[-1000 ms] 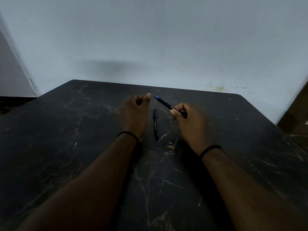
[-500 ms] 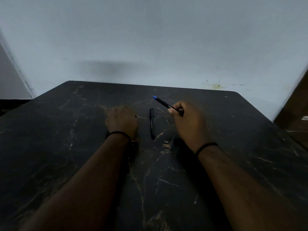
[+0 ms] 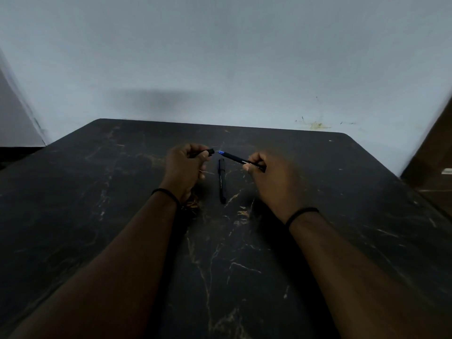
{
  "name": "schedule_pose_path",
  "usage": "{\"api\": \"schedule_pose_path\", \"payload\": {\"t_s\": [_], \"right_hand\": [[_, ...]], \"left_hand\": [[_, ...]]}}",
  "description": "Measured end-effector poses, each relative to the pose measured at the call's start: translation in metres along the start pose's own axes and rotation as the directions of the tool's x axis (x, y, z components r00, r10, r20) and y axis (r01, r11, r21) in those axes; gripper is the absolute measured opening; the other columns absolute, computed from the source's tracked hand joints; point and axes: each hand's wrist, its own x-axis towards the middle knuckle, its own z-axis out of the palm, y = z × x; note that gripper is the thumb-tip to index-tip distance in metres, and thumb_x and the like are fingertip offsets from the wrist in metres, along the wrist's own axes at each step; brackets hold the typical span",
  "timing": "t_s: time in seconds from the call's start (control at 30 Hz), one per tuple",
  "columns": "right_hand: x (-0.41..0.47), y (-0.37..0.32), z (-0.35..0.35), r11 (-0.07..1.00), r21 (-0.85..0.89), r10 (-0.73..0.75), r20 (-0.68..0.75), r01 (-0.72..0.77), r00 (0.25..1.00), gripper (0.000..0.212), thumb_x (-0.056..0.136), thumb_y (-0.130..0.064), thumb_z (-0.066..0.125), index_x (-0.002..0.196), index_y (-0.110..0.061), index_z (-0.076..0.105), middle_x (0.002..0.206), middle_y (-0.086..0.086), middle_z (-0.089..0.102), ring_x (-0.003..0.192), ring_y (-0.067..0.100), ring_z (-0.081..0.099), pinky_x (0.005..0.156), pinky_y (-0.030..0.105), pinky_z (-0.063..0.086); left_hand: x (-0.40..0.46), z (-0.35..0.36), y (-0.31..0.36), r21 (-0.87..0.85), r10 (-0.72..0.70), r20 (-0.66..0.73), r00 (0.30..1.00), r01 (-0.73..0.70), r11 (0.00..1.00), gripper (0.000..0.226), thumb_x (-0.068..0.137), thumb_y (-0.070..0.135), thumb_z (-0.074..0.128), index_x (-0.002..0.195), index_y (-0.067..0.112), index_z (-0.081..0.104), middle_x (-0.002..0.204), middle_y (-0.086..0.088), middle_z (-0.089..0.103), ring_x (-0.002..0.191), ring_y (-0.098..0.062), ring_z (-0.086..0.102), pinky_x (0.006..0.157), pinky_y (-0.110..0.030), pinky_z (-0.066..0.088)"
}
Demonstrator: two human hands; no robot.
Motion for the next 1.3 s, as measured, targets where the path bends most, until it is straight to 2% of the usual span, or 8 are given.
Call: {"api": "schedule_pose_path", "payload": {"t_s": [0.2,0.33,0.43,0.57,0.67,0.77,0.97,1.3], "right_hand": [[0.000,-0.003,-0.004,0.998,-0.029,-0.054,0.018,0.054,0.998,0.014,0.089,-0.035,0.069,0.078,-0.036,0.060,0.076,-0.012,0.065,0.074,0.009,0.060,0.073,0.039,0.055],[0.001,-0.002,-0.006,0.997,-0.011,-0.074,0.039,0.074,0.997,0.020,0.088,-0.030,0.071,0.074,-0.038,0.059,0.073,-0.013,0.063,0.073,0.007,0.059,0.071,0.035,0.054],[0.001,-0.004,-0.004,0.995,0.015,-0.102,0.069,0.102,0.992,0.028,0.086,-0.028,0.071,0.067,-0.041,0.056,0.072,-0.012,0.063,0.070,0.007,0.059,0.068,0.036,0.054],[-0.001,-0.007,-0.002,0.985,0.093,-0.151,0.062,0.145,0.987,0.013,0.085,-0.030,0.070,0.076,-0.036,0.062,0.075,-0.012,0.065,0.073,0.006,0.061,0.069,0.034,0.053],[-0.004,-0.010,-0.002,0.975,0.102,-0.201,0.029,0.197,0.979,0.010,0.083,-0.037,0.069,0.090,-0.039,0.062,0.077,-0.017,0.065,0.075,-0.001,0.060,0.064,0.022,0.047],[-0.005,-0.012,-0.002,0.977,0.102,-0.190,0.031,0.186,0.981,0.006,0.084,-0.036,0.071,0.086,-0.034,0.065,0.077,-0.018,0.065,0.075,-0.001,0.060,0.065,0.021,0.048],[-0.007,-0.017,-0.003,0.982,0.122,-0.150,0.022,0.146,0.988,0.010,0.085,-0.031,0.075,0.080,-0.032,0.067,0.074,-0.017,0.064,0.072,-0.001,0.059,0.059,0.015,0.040],[-0.008,-0.022,-0.004,0.985,0.170,-0.048,0.028,0.043,0.998,0.022,0.085,-0.030,0.076,0.067,-0.034,0.063,0.067,-0.015,0.066,0.066,0.002,0.061,0.054,0.013,0.041]], "left_hand": [[0.000,0.001,-0.001,0.018,0.038,0.101,0.994,-0.040,0.999,0.012,0.096,0.003,0.056,0.101,0.008,0.066,0.086,-0.010,0.064,0.061,-0.012,0.052,0.048,-0.022,0.049],[0.003,-0.002,-0.006,-0.015,0.067,0.250,0.966,-0.065,0.998,0.013,0.096,0.001,0.055,0.097,0.006,0.067,0.079,-0.007,0.060,0.062,-0.013,0.051,0.047,-0.022,0.048],[0.005,0.000,-0.008,-0.012,0.081,0.350,0.933,-0.082,0.997,0.017,0.100,0.013,0.052,0.102,0.006,0.067,0.082,-0.010,0.061,0.059,-0.015,0.048,0.043,-0.022,0.043],[0.007,0.004,-0.009,-0.083,0.039,0.193,0.980,-0.023,0.996,0.043,0.103,0.044,0.038,0.105,0.008,0.060,0.073,-0.006,0.059,0.044,-0.006,0.041,0.035,-0.017,0.031],[0.009,0.005,-0.010,-0.067,0.045,0.064,0.997,-0.041,0.997,0.052,0.103,0.051,0.032,0.080,0.011,0.058,0.059,-0.006,0.053,0.035,-0.004,0.036,0.035,-0.017,0.028],[0.009,0.010,-0.011,0.088,0.101,0.011,0.995,-0.101,0.991,0.060,0.102,0.053,0.031,0.060,0.015,0.050,0.051,-0.004,0.050,0.035,-0.006,0.038,0.041,-0.020,0.030],[0.009,0.010,-0.013,0.121,0.153,0.072,0.986,-0.161,0.980,0.052,0.101,0.052,0.033,0.059,0.022,0.037,0.053,0.001,0.041,0.036,-0.003,0.033,0.048,-0.025,0.026],[0.003,0.013,-0.009,0.112,0.165,0.141,0.976,-0.181,0.977,0.046,0.104,0.046,0.030,0.066,0.019,0.038,0.059,-0.001,0.041,0.048,-0.013,0.036,0.051,-0.027,0.027]]}}
